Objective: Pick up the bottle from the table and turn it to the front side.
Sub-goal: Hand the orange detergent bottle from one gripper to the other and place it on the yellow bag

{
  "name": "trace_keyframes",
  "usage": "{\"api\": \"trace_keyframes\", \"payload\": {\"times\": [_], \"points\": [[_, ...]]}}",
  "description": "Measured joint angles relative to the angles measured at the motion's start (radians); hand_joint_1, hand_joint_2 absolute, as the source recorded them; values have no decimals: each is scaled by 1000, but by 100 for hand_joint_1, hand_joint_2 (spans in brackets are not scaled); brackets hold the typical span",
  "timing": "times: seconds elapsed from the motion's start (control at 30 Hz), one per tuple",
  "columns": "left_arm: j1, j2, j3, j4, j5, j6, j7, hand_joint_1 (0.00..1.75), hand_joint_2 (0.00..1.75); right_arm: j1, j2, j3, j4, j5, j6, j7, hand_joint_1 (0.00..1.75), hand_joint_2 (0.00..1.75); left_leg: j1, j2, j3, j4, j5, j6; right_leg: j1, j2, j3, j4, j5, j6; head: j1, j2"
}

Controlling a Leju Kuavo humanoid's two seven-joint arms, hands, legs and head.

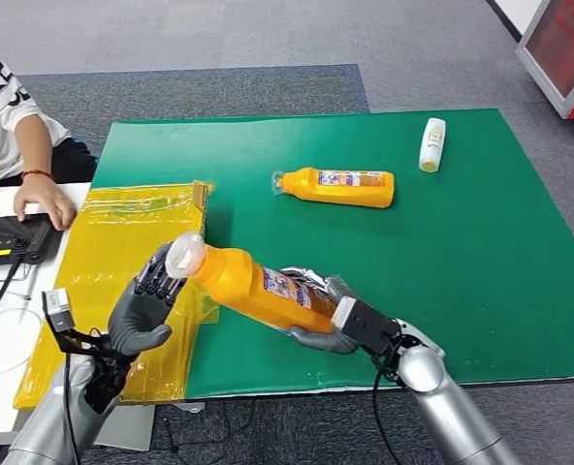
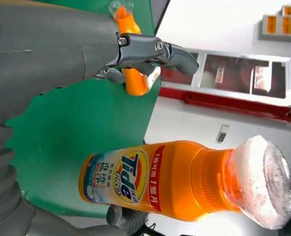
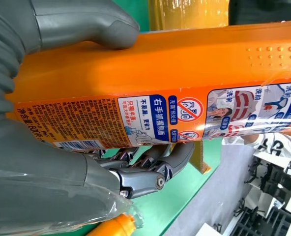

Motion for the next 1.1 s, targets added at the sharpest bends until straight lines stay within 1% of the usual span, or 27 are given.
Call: {"api": "trace_keyframes", "payload": {"times": [0.2,0.5,0.73,1.1], "points": [[-41,13,-42,10,-6,-25,3,0,175,-15,9,30,-4,4,-5,-5,175,175,0,0,0,0,0,0,0,0,0,0,0,0,0,0],[-111,39,-122,31,21,-86,-6,0,175,-55,29,80,-3,7,-13,-5,175,175,0,0,0,0,0,0,0,0,0,0,0,0,0,0],[-156,43,-161,47,40,-81,-6,0,175,-68,42,108,2,42,-45,-7,175,175,0,0,0,0,0,0,0,0,0,0,0,0,0,0],[-164,43,-173,53,53,-53,-5,0,175,-71,54,137,11,111,-122,-2,175,175,0,0,0,0,0,0,0,0,0,0,0,0,0,0]]}}
